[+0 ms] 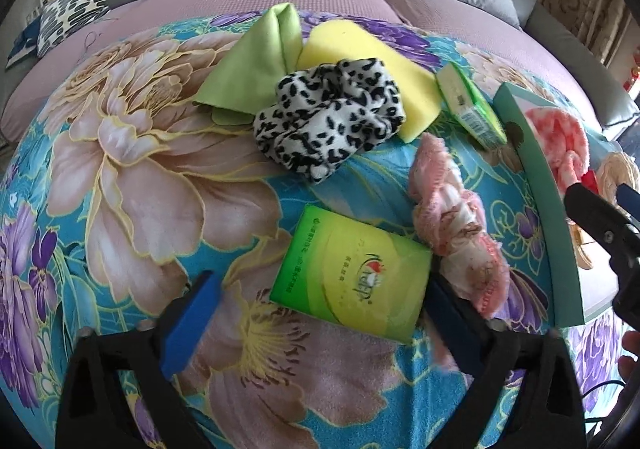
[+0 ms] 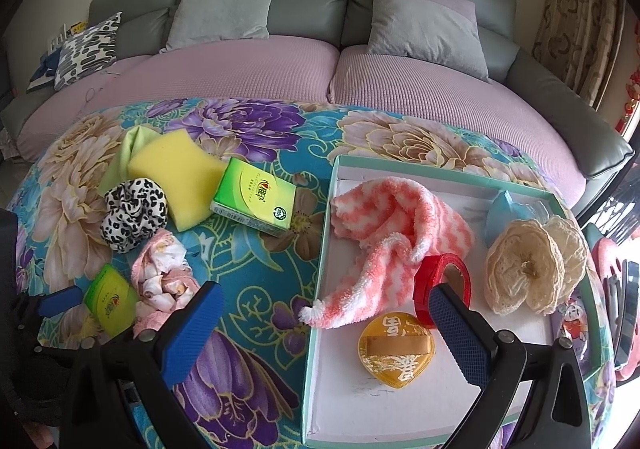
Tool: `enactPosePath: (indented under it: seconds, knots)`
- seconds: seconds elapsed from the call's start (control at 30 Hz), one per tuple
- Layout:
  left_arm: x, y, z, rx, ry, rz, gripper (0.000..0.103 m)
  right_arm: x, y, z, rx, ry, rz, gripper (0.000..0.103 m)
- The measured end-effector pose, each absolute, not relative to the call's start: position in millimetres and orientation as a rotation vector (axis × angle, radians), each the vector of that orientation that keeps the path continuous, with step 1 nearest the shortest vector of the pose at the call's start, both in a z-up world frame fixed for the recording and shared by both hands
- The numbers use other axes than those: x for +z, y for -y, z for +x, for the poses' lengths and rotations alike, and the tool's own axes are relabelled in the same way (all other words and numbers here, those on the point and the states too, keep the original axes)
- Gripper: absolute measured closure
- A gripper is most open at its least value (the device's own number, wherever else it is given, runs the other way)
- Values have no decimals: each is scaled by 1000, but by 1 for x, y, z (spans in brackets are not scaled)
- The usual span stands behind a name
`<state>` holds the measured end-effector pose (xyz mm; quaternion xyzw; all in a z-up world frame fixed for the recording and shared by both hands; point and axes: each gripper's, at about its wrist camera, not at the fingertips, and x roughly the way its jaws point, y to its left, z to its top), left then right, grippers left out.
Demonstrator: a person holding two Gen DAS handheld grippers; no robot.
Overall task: Organize soft objects
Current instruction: 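Grasp the green tissue pack with left tool while right tool grasps the pink floral cloth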
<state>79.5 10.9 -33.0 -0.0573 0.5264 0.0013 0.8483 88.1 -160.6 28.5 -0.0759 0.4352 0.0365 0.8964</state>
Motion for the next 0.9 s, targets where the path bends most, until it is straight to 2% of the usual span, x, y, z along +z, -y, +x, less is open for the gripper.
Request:
enactPosePath:
  seconds: [0.03, 0.2, 0.3, 0.43, 0.9]
  knots:
    - [-32, -9, 80, -1, -1106, -122, 16, 28, 160, 89, 75, -904, -159, 0]
    - [-33, -4, 87, -8, -1110, -95, 19, 28, 158, 88, 78, -904, -168, 0]
    - [-32, -3, 90, -10, -1106, -93, 29, 28, 160, 88, 74, -906, -166, 0]
    - [-32, -6, 92, 1, -1107, -104, 38, 27, 162, 89, 72, -912, -159, 0]
    - [-29, -17, 86, 18, -1098, -132, 38, 24, 163, 90, 74, -924, -158, 0]
